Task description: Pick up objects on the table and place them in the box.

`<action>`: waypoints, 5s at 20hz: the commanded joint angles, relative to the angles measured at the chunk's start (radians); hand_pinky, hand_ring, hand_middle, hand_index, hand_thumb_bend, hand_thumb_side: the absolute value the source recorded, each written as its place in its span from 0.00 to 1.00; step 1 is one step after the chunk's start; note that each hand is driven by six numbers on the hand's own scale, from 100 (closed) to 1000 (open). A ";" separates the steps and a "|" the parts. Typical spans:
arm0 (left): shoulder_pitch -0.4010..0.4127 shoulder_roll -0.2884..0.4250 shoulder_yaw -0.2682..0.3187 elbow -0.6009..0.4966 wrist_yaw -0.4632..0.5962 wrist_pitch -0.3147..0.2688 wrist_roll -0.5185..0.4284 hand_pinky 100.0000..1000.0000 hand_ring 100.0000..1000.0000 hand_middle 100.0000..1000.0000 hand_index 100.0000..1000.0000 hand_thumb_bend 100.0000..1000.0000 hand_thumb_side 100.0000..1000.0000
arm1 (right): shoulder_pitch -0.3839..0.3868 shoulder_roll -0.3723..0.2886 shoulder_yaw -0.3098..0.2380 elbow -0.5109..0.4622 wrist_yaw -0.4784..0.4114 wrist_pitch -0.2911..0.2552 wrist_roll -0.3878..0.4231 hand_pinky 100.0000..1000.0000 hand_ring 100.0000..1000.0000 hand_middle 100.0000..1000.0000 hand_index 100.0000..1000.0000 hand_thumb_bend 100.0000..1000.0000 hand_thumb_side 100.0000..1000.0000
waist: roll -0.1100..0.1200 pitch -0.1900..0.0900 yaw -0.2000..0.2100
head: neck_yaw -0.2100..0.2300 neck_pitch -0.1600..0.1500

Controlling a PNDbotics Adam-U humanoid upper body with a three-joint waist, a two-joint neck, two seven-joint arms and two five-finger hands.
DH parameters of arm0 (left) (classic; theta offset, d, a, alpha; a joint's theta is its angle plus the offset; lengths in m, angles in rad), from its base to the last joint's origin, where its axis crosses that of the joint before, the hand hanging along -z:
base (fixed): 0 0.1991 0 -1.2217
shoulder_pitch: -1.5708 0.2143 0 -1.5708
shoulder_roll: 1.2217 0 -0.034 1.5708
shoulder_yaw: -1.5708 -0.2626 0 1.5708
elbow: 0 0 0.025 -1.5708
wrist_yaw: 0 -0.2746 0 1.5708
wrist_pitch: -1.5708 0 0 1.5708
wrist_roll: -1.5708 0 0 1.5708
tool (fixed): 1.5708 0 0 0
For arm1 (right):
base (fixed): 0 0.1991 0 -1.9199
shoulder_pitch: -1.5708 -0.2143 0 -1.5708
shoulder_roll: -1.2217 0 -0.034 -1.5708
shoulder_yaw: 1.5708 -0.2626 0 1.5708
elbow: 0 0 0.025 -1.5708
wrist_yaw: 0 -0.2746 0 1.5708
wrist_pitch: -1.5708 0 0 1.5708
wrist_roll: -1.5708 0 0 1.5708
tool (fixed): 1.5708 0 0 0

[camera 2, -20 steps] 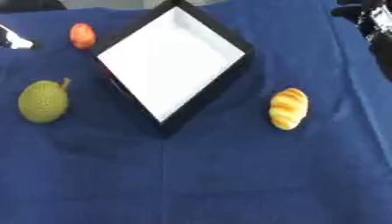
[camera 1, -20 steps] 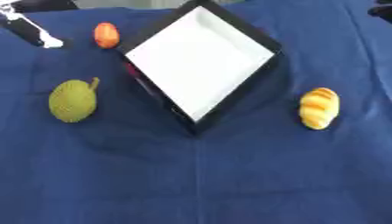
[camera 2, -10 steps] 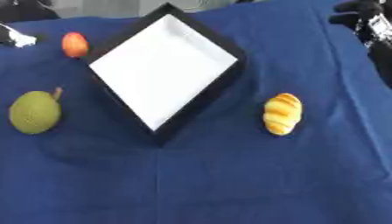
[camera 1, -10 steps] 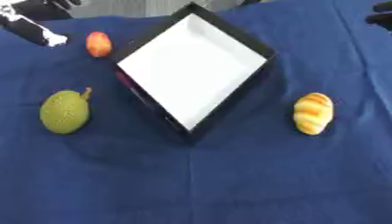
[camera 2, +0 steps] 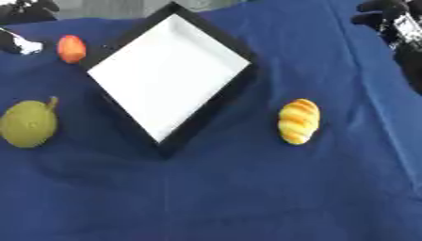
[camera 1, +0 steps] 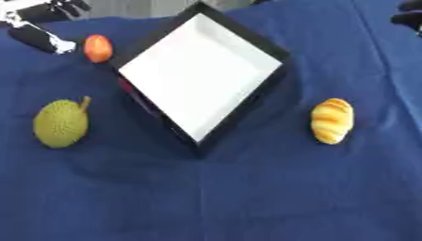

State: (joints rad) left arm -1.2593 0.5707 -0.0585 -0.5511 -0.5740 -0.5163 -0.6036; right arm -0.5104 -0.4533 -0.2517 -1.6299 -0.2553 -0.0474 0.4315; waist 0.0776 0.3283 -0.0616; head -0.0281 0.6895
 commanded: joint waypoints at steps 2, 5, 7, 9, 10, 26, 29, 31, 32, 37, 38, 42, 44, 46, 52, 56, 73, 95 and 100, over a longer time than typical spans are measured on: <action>-0.025 0.019 0.006 -0.006 -0.010 -0.301 -0.303 0.82 0.83 0.86 0.88 0.18 0.07 | -0.018 -0.017 -0.001 -0.010 0.003 -0.001 0.005 1.00 0.76 0.72 0.86 0.00 0.54 | 0.012 -0.002 -0.006 | -0.002 -0.019; -0.024 0.018 0.014 -0.006 -0.016 -0.289 -0.303 0.82 0.84 0.87 0.88 0.19 0.07 | -0.024 -0.015 0.002 -0.011 0.003 0.000 0.009 1.00 0.76 0.72 0.86 0.00 0.54 | 0.013 0.002 -0.013 | 0.002 -0.026; -0.023 0.018 0.019 -0.007 -0.022 -0.281 -0.303 0.82 0.84 0.87 0.88 0.19 0.07 | -0.026 -0.013 0.003 -0.011 0.003 0.000 0.010 1.00 0.76 0.72 0.86 0.00 0.55 | 0.014 0.004 -0.017 | 0.006 -0.028; -0.022 0.019 0.024 -0.009 -0.032 -0.271 -0.303 0.83 0.84 0.87 0.88 0.22 0.05 | -0.028 -0.013 0.004 -0.011 0.004 0.001 0.012 1.00 0.76 0.72 0.86 0.00 0.55 | 0.015 0.006 -0.019 | 0.012 -0.028; -0.022 0.019 0.028 -0.012 -0.038 -0.265 -0.303 0.83 0.85 0.87 0.88 0.24 0.04 | -0.030 -0.012 0.005 -0.011 0.004 0.001 0.014 1.00 0.76 0.72 0.86 0.00 0.55 | 0.015 0.007 -0.021 | 0.015 -0.028; -0.017 0.016 0.083 -0.037 -0.209 -0.156 -0.085 0.82 0.83 0.84 0.87 0.33 0.00 | -0.055 -0.007 0.022 -0.001 0.015 -0.008 0.037 1.00 0.76 0.72 0.86 0.00 0.56 | 0.018 0.038 -0.051 | 0.053 -0.042; -0.017 0.020 0.093 -0.040 -0.242 -0.141 -0.043 0.83 0.83 0.85 0.88 0.37 0.00 | -0.058 -0.007 0.026 0.002 0.017 -0.010 0.041 1.00 0.76 0.72 0.86 0.00 0.56 | 0.018 0.042 -0.054 | 0.058 -0.045; -0.017 0.022 0.100 -0.048 -0.277 -0.120 0.003 0.84 0.83 0.85 0.88 0.40 0.00 | -0.060 -0.006 0.029 0.003 0.019 -0.011 0.046 1.00 0.76 0.72 0.86 0.00 0.56 | 0.019 0.044 -0.056 | 0.064 -0.047; -0.016 0.022 0.101 -0.051 -0.297 -0.109 0.029 0.84 0.83 0.85 0.88 0.40 0.00 | -0.061 -0.006 0.030 0.004 0.019 -0.012 0.047 1.00 0.76 0.72 0.86 0.00 0.56 | 0.019 0.045 -0.058 | 0.066 -0.048; -0.011 0.019 0.109 -0.034 -0.361 -0.083 0.092 0.84 0.84 0.85 0.88 0.38 0.00 | -0.067 -0.003 0.032 0.004 0.021 -0.013 0.050 1.00 0.76 0.72 0.86 0.00 0.56 | 0.021 0.052 -0.066 | 0.077 -0.054; -0.011 0.019 0.112 -0.031 -0.368 -0.078 0.101 0.84 0.84 0.85 0.88 0.38 0.00 | -0.068 -0.003 0.033 0.004 0.021 -0.013 0.051 1.00 0.76 0.72 0.86 0.00 0.56 | 0.021 0.053 -0.068 | 0.078 -0.055; -0.011 0.022 0.125 -0.023 -0.389 -0.037 0.144 0.84 0.83 0.85 0.88 0.38 0.00 | -0.071 -0.002 0.036 0.004 0.023 -0.013 0.055 1.00 0.76 0.72 0.86 0.00 0.56 | 0.024 0.056 -0.073 | 0.081 -0.055; -0.011 0.022 0.130 -0.020 -0.396 -0.018 0.166 0.83 0.83 0.84 0.88 0.37 0.00 | -0.072 -0.002 0.037 0.005 0.024 -0.013 0.056 1.00 0.76 0.72 0.87 0.00 0.56 | 0.024 0.058 -0.075 | 0.082 -0.055; -0.010 0.022 0.135 -0.017 -0.397 0.001 0.190 0.83 0.83 0.84 0.88 0.36 0.00 | -0.073 -0.002 0.041 0.006 0.026 -0.014 0.060 1.00 0.76 0.72 0.87 0.00 0.56 | 0.025 0.060 -0.076 | 0.083 -0.058; -0.010 0.022 0.142 -0.013 -0.388 0.033 0.239 0.82 0.82 0.83 0.88 0.30 0.00 | -0.079 0.001 0.044 0.007 0.029 -0.016 0.066 1.00 0.76 0.72 0.87 0.00 0.57 | 0.027 0.069 -0.087 | 0.094 -0.065; -0.009 0.024 0.145 -0.003 -0.358 0.023 0.209 0.81 0.82 0.83 0.87 0.26 0.00 | -0.081 0.000 0.044 0.007 0.031 -0.016 0.067 1.00 0.76 0.72 0.87 0.00 0.57 | 0.030 0.073 -0.091 | 0.092 -0.059; -0.019 0.053 0.138 0.006 -0.427 0.053 0.143 0.87 0.85 0.84 0.88 0.39 0.00 | -0.062 -0.011 0.046 0.016 0.039 -0.023 0.071 1.00 0.76 0.72 0.87 0.00 0.57 | 0.031 0.058 -0.071 | 0.082 -0.043; -0.012 0.051 0.147 0.041 -0.408 0.072 0.160 0.84 0.82 0.81 0.86 0.29 0.00 | -0.065 -0.009 0.047 0.013 0.038 -0.023 0.073 1.00 0.76 0.72 0.87 0.00 0.56 | 0.032 0.060 -0.074 | 0.079 -0.054; -0.010 0.051 0.143 0.034 -0.398 0.086 0.176 0.77 0.74 0.73 0.80 0.31 0.00 | -0.066 -0.010 0.047 0.015 0.040 -0.024 0.072 1.00 0.76 0.72 0.87 0.00 0.56 | 0.031 0.062 -0.075 | 0.078 -0.057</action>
State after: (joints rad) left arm -1.2537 0.5946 0.0835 -0.5043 -0.9770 -0.4343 -0.4330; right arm -0.5630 -0.4363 -0.2021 -1.6047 -0.2188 -0.0694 0.5021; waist 0.1025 0.4098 -0.1354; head 0.0506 0.6462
